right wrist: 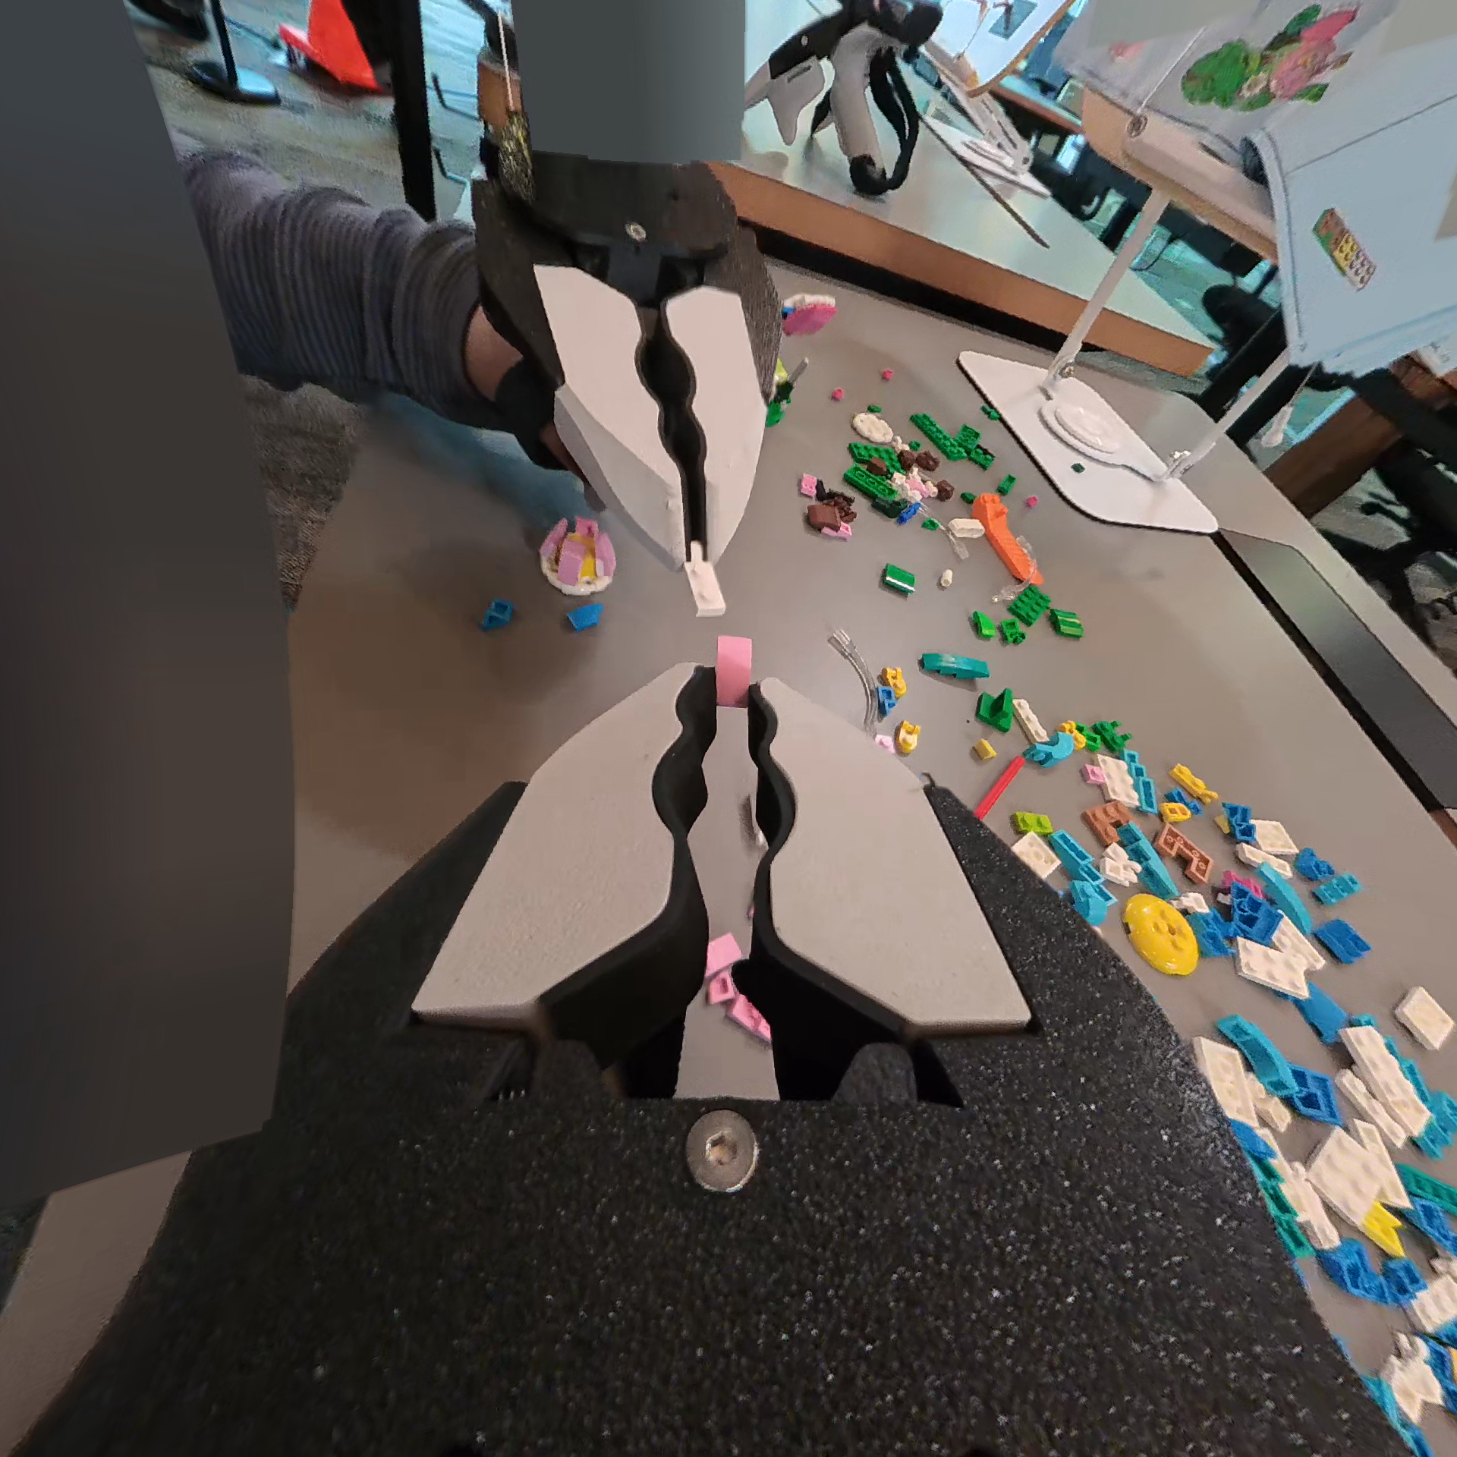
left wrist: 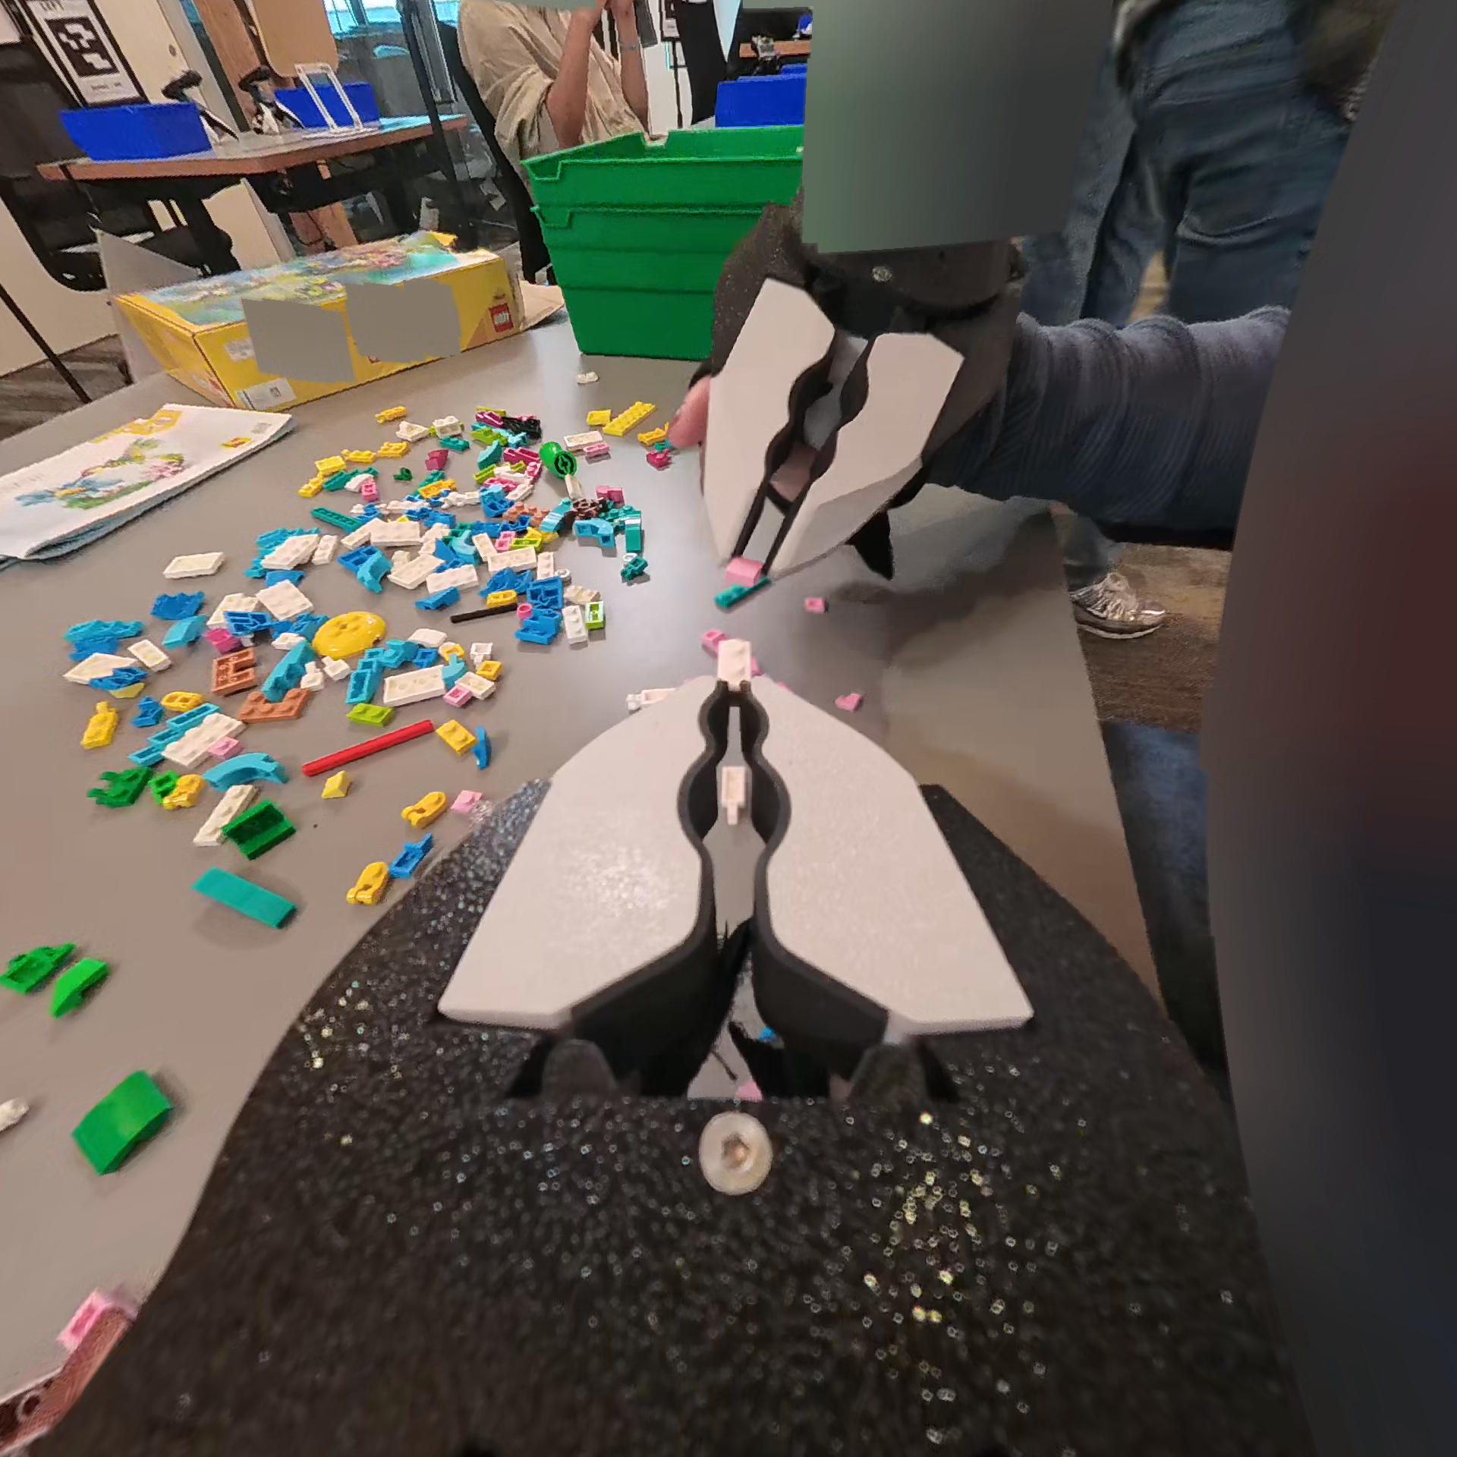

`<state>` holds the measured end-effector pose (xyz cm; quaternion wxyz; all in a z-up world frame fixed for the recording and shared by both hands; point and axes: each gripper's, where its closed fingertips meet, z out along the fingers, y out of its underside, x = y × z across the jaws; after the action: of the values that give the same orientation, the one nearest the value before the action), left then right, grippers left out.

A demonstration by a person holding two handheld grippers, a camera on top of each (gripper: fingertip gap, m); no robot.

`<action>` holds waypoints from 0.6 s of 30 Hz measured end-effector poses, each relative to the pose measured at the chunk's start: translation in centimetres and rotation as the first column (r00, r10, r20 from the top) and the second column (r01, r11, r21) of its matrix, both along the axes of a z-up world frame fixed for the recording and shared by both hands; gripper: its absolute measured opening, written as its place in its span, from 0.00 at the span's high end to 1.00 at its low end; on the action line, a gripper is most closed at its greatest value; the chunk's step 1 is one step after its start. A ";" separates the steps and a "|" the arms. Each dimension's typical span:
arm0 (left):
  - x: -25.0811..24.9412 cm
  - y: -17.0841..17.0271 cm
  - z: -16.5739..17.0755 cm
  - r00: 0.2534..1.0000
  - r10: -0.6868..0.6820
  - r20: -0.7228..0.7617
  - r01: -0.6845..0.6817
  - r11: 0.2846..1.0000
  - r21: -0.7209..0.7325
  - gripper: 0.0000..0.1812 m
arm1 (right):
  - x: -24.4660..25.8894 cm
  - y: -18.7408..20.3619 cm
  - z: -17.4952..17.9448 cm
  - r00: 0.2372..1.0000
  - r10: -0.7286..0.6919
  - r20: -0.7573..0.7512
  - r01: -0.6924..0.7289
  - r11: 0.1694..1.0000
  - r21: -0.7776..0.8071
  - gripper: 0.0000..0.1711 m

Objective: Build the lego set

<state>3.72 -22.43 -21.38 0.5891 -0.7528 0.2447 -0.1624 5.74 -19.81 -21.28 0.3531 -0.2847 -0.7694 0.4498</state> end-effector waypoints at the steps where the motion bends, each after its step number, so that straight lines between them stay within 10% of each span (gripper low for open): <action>1: 0.2 0.0 0.2 1.000 -0.008 0.007 0.008 1.000 -0.002 0.99 | 0.1 -0.2 0.4 1.000 0.010 0.005 -0.010 1.000 -0.017 0.96; 18: 3.9 -0.2 0.1 0.994 -0.107 -0.022 0.107 0.994 -0.028 0.99 | 2.2 -2.6 0.3 0.971 0.146 0.191 -0.139 0.989 -0.047 0.96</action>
<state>7.58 -22.58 -21.31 0.5666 -0.7483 0.2892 -0.1882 7.98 -22.39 -21.01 0.2385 -0.2769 -0.8109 0.4570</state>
